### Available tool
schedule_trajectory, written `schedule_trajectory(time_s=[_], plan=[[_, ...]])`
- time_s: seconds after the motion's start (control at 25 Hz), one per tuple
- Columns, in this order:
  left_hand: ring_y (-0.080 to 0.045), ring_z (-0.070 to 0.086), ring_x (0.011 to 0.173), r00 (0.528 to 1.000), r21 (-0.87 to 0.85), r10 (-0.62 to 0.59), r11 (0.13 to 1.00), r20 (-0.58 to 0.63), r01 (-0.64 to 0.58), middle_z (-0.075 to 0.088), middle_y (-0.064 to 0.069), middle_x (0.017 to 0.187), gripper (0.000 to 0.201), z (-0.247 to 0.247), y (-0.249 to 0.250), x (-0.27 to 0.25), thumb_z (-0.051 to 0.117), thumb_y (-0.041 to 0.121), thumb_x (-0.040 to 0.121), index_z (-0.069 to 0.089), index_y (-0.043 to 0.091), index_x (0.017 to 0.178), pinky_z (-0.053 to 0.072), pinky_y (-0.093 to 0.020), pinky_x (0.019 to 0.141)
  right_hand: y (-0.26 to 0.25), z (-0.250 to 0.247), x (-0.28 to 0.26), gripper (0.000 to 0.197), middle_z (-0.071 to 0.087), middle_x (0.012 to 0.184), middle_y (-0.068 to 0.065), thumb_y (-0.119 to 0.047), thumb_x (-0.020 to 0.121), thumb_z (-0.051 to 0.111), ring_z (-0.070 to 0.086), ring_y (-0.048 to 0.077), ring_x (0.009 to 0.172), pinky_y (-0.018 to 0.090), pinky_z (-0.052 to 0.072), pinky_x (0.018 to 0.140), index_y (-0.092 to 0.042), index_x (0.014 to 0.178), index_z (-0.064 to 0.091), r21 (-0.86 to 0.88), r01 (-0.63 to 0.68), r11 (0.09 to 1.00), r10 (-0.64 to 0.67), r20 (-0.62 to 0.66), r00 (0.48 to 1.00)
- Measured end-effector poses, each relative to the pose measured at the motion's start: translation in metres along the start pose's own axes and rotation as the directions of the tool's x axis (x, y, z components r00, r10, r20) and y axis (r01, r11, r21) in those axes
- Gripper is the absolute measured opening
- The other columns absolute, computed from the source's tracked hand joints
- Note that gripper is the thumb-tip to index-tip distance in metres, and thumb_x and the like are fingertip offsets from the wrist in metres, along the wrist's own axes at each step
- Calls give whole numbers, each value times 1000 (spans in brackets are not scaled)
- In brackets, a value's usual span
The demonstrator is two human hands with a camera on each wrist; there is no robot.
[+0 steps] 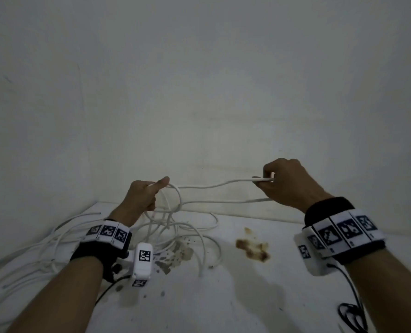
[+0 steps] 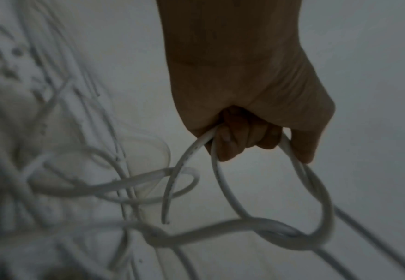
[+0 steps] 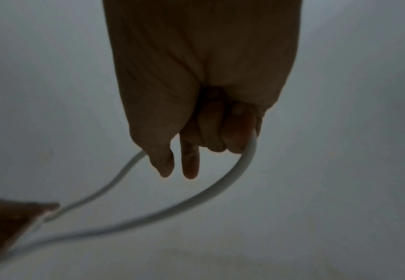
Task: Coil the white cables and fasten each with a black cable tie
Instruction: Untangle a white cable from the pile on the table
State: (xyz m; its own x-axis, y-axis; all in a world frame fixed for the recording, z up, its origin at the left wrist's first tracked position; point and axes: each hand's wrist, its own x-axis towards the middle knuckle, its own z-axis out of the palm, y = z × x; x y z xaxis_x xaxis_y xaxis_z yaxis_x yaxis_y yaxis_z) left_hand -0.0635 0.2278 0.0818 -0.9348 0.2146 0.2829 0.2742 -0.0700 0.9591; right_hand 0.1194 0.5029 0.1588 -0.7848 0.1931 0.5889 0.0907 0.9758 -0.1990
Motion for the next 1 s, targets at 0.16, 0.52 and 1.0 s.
schedule_trajectory(time_s=[0.16, 0.52, 1.0], plan=[[-16, 27, 47, 974, 282, 180, 935, 141, -214, 25, 0, 51, 60, 0, 20, -4, 70, 52, 82, 35, 13, 53, 24, -26, 51, 20, -16, -3, 42, 48, 51, 6, -27, 89, 68, 45, 24, 49, 27, 35, 53, -12, 54, 49, -103, -45, 994, 37, -82, 996], [-16, 29, 46, 993, 26, 89, 996, -82, -87, 28, 2, 51, 51, 30, 97, -7, 72, 51, 82, 43, 17, 58, 34, -28, 53, -61, -66, -24, 34, 71, 110, 11, -48, 94, 53, 61, 27, 121, 55, 45, 104, -22, 110, 68, 979, -128, -160, -104, 112, 988], [-13, 16, 45, 998, -238, 60, 970, 23, -53, 16, 3, 56, 48, 36, 150, -25, 71, 40, 87, 33, 22, 64, 20, -25, 43, -98, -5, -7, 64, 70, 99, 14, -63, 98, 40, 65, 27, 79, 36, 57, 62, -5, 112, 66, 661, -522, 538, 73, 581, 811]])
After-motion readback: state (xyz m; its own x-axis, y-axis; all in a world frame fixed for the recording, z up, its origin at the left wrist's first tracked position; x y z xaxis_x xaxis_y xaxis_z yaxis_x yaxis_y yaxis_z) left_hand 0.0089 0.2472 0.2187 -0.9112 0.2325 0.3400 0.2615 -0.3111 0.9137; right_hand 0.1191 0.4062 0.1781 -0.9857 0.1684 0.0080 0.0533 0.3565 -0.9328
